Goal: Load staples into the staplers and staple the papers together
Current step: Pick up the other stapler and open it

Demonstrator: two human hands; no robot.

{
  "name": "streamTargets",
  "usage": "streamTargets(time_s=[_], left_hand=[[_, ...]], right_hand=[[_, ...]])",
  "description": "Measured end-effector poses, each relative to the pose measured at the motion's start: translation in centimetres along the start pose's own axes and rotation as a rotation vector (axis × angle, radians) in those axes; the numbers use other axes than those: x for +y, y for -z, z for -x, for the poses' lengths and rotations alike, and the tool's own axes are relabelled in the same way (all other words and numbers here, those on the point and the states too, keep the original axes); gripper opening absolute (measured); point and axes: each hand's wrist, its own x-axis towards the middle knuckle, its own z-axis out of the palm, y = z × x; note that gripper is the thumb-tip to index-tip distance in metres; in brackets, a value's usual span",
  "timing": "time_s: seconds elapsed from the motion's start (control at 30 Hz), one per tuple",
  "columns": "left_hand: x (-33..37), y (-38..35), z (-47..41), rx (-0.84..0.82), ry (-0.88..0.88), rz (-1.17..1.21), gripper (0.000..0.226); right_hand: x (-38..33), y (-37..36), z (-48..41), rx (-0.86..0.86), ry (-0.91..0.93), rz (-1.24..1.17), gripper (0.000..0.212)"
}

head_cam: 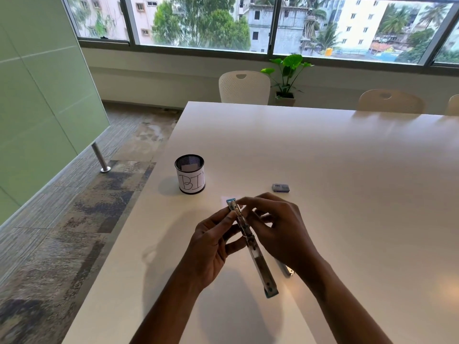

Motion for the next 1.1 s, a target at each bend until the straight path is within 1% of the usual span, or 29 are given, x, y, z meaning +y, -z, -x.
streamTargets(time_s=[0.2,0.33,0.47,0.57,0.73,0.77,0.87,0.93,0.97,1.1], left_hand=[[-0.1,0.6,0.3,-0.041,-0.001,-0.045,0.027],[-0.5,0.8,0.4,-0.068,-0.008,-0.050,0.025],[-0.9,0.9,0.5,-0.082,-0.004,-0.045,0.031],[-1.2,1.0,0.6,-0.080,0.010,-0.039,0.028],[-0.8,1.3,0.5,-0.036,0.039,0.032,0.029],[-0.7,1.3,0.5,-0.032,0.040,0.034,0.029],[-0.5,1.1,0.4,-0.030,0.039,-0.002,0.027],[-0.4,1.0,0.5,-0.031,0.039,-0.015,0.025],[-0.4,0.9,0.5,-0.034,0.040,-0.018,0.025],[-0.5,0.7,0.6,-0.039,0.039,-0.034,0.028]], right_hand=[[-0.2,-0.2,-0.4,-0.079,0.046,0.075,0.023],[-0.3,-0.1,-0.6,-0.162,-0.008,0.108,0.017],[-0.3,0.2,-0.4,-0.232,-0.048,0.103,0.012],[-0.5,0.6,-0.1,-0.254,-0.066,0.077,0.009],[-0.9,1.1,0.5,-0.323,-0.039,0.037,0.010],[-1.0,1.1,0.6,-0.315,-0.039,0.034,0.011],[-0.9,1.2,0.8,-0.258,-0.069,-0.019,0.021],[-0.8,1.4,0.8,-0.262,-0.095,-0.058,0.031],[-0.8,1.3,0.8,-0.271,-0.096,-0.059,0.033],[-0.8,1.1,1.2,-0.251,-0.059,-0.028,0.027]])
